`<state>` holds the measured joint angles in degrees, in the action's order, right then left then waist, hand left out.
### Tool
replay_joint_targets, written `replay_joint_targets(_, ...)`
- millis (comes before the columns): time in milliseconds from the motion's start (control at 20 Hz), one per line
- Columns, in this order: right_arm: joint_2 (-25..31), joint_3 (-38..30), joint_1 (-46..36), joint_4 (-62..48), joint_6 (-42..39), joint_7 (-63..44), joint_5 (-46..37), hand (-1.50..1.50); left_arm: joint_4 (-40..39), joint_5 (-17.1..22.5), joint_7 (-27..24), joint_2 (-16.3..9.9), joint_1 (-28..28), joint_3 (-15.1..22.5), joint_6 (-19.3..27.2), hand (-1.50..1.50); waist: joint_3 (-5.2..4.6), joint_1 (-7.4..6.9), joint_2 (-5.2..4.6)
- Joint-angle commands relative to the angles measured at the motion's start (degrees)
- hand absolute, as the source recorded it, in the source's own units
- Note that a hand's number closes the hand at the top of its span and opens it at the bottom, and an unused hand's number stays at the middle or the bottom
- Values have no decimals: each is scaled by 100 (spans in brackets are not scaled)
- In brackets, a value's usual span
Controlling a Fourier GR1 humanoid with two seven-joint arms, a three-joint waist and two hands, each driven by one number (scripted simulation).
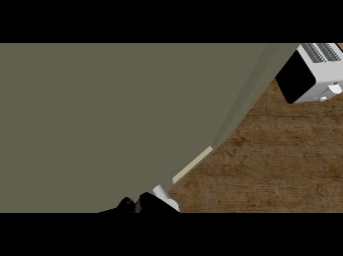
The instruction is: Pick up the bottled water, place it into the cabinet and close the cabinet
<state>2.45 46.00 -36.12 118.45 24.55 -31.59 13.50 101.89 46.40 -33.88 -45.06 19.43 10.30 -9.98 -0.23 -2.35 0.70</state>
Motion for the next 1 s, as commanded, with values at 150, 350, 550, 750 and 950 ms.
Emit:
replay_joint_targets(150, -239, -159, -1804, -1351, 1701, 296, 988, 150, 430, 188, 239, -150, 223, -296, -5, -150, 12, -106, -61)
replay_joint_targets(350, -243, -736, -2177, -2277, 1117, 947, 1945, 150, 588, 259, 212, -168, 495, -596, -138, -150, 19, -67, -94)
replay_joint_targets(550, -244, -647, -2325, -2579, -205, 802, 2637, 150, 617, 206, 341, -161, 421, -629, -125, -150, 20, -8, -111)
replay_joint_targets(750, -244, -1034, -2186, -3229, -1483, 810, 3185, 150, 836, 244, 441, -110, 674, -736, -78, -150, 23, 19, -106)
replay_joint_targets(950, -245, -1248, -2059, -3744, -1823, 1155, 2982, 150, 768, 113, 518, 64, 743, -993, -193, -150, 22, 124, -74)
